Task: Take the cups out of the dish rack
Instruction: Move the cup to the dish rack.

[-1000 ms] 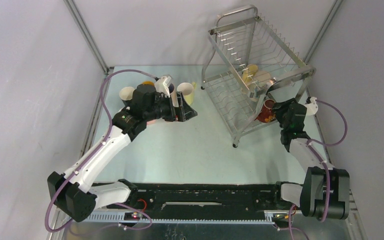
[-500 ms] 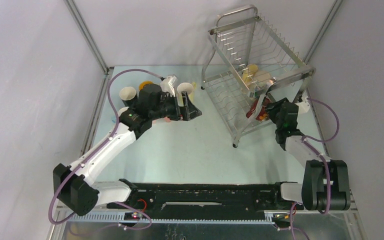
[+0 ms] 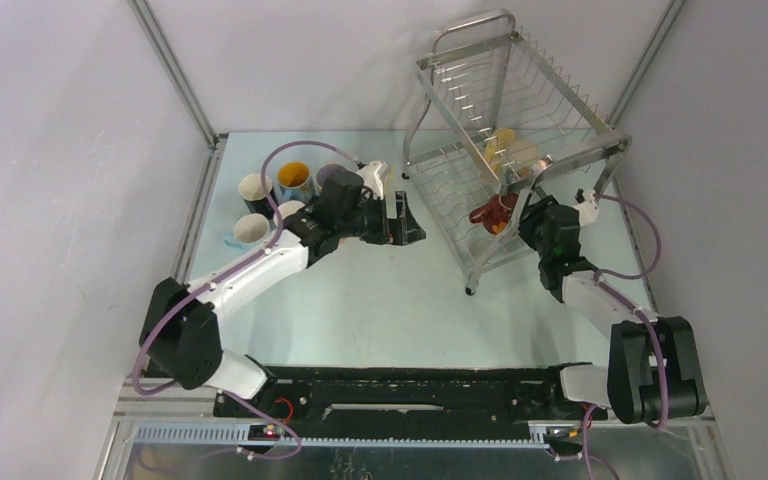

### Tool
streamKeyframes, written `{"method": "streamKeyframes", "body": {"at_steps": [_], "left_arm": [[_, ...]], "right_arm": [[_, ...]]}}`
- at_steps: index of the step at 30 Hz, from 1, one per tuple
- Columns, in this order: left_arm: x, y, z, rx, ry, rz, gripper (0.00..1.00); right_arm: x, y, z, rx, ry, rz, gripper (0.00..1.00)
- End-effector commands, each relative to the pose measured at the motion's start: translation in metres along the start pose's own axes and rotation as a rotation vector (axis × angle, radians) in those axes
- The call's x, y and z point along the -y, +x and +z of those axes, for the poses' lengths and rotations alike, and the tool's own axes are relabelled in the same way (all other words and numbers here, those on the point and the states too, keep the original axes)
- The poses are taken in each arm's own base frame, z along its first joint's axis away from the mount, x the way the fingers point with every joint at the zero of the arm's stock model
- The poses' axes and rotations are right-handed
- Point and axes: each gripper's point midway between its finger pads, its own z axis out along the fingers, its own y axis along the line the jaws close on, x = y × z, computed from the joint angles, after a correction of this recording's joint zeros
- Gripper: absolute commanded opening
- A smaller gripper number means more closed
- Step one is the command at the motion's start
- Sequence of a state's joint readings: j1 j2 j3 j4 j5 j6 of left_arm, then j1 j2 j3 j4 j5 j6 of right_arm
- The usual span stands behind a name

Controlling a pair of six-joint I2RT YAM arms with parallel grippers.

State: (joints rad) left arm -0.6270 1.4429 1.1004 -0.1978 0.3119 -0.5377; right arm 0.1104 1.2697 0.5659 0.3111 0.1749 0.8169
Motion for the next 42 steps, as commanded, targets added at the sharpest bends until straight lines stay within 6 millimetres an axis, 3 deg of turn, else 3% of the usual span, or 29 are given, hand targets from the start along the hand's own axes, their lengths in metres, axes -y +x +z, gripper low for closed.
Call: {"method": "streamKeyframes", "body": {"at_steps": [1,9,21,26,34,42], "left_arm": [[0.034,-0.048,0.0,0.129,0.068,0.109,0.99],[0.023,-0.055,0.027,0.111,0.047,0.252,0.97],[0.03,-0.079,0.071,0.147,0.109,0.445,0.93],[0.029,-0.08,0.087,0.163,0.114,0.483,0.91],[0.027,-0.085,0.104,0.19,0.135,0.577,0.88],[0.025,-0.092,0.125,0.231,0.15,0.641,0.85]], "right_arm": [[-0.012,-0.033,-0.002,0.061,-0.033,0.036,0.56],[-0.012,-0.056,0.005,0.12,-0.042,0.076,0.58],[-0.009,-0.061,0.028,0.174,-0.031,0.139,0.56],[0.005,-0.07,0.037,0.213,-0.006,0.219,0.53],[-0.001,-0.062,0.054,0.208,-0.03,0.228,0.51],[-0.004,-0.032,0.065,0.069,-0.061,0.17,0.49]]}}
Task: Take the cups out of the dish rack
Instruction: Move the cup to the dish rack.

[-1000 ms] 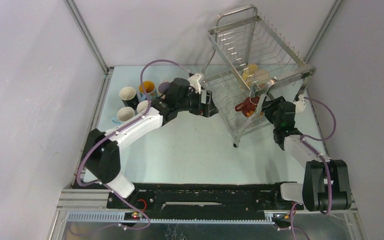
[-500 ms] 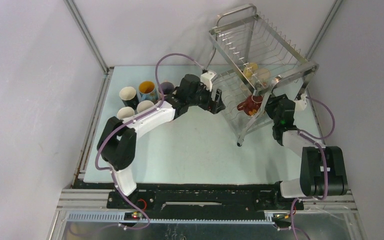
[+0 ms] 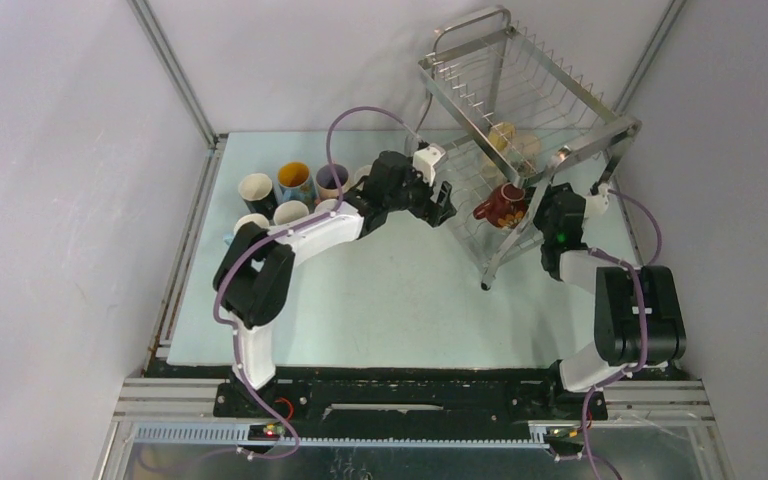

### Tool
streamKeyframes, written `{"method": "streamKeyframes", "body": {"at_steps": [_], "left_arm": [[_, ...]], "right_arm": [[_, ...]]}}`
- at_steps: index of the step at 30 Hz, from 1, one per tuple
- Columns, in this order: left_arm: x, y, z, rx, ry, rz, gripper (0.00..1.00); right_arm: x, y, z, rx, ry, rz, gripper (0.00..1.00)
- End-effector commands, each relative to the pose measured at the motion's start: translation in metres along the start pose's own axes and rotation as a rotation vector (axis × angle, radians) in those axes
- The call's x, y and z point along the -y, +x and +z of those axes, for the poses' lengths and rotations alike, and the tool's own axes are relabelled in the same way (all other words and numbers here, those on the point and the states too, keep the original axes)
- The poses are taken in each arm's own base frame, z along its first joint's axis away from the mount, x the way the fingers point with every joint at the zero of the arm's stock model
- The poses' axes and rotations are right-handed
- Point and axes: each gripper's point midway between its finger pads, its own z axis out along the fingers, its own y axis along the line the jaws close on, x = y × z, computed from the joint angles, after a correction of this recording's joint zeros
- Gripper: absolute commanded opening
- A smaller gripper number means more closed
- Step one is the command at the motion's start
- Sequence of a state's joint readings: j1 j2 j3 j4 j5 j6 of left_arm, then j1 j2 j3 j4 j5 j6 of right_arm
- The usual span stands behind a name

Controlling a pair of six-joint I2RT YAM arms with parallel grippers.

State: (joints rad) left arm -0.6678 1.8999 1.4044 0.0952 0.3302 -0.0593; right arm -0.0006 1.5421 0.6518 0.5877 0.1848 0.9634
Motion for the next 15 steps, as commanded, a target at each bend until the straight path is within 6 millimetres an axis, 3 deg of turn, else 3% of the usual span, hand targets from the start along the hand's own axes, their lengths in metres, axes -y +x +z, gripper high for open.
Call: {"method": "streamKeyframes", "body": {"at_steps": [1,5,15], "left_arm": [[0.004,-0.05,0.01,0.129,0.027,0.117,0.85],[0.004,-0.048,0.02,0.113,0.031,0.145,0.84],[0.002,-0.029,0.043,0.027,0.03,0.17,0.78]], "right_arm": [[-0.013,0.014,0.004,-0.087,-0.059,-0.029,0.49],[-0.026,0.036,-0.002,-0.158,-0.116,-0.043,0.49],[-0.037,0.051,-0.014,-0.242,-0.151,-0.047,0.49]]}}
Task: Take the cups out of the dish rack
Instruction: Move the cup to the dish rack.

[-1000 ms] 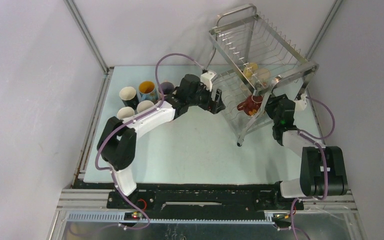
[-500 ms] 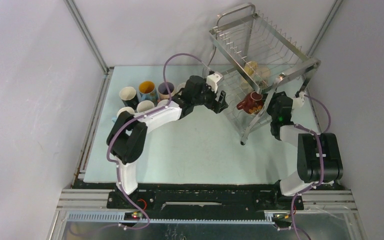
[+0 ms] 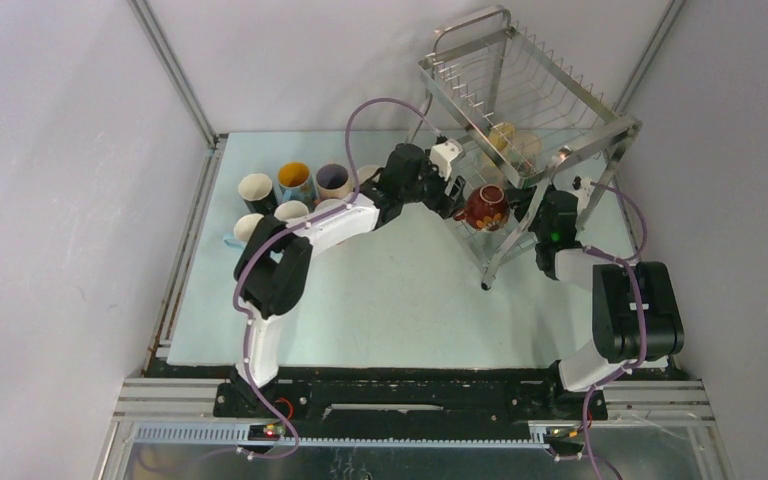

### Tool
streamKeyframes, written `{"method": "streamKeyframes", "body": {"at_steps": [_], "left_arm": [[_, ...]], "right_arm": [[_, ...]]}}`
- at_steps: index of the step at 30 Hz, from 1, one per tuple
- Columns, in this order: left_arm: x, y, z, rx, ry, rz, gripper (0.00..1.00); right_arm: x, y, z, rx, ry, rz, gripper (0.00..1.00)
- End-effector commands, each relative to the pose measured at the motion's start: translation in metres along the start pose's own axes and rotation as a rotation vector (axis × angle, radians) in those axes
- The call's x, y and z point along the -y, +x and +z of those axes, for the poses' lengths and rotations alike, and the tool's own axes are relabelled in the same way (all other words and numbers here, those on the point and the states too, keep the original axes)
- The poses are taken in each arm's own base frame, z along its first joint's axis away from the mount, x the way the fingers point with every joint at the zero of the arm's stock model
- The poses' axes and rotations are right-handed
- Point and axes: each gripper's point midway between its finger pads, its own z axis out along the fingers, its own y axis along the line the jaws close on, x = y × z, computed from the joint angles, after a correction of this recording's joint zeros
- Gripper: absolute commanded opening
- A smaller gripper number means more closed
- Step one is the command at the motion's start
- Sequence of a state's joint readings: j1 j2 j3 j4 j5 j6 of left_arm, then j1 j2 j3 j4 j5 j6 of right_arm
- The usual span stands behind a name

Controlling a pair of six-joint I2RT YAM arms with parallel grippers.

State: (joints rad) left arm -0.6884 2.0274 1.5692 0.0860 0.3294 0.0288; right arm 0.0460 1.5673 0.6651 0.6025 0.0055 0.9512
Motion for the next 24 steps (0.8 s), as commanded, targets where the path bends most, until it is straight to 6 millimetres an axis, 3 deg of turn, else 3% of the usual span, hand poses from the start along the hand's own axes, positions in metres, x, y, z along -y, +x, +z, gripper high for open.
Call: {"method": "streamKeyframes", "body": {"at_steps": [1,12,24], "left_arm": [[0.004,-0.012,0.012,-0.008,0.011,0.074,0.77],[-0.003,0.015,0.039,-0.116,0.002,0.056,0.67],[0.004,0.028,0.039,-0.184,0.048,0.076,0.62]], "right_arm": [[-0.011,0.009,-0.003,-0.063,-0.021,-0.022,0.49],[-0.028,0.005,-0.03,-0.09,-0.028,-0.039,0.49],[-0.048,-0.005,-0.057,-0.078,-0.058,-0.047,0.5]]}}
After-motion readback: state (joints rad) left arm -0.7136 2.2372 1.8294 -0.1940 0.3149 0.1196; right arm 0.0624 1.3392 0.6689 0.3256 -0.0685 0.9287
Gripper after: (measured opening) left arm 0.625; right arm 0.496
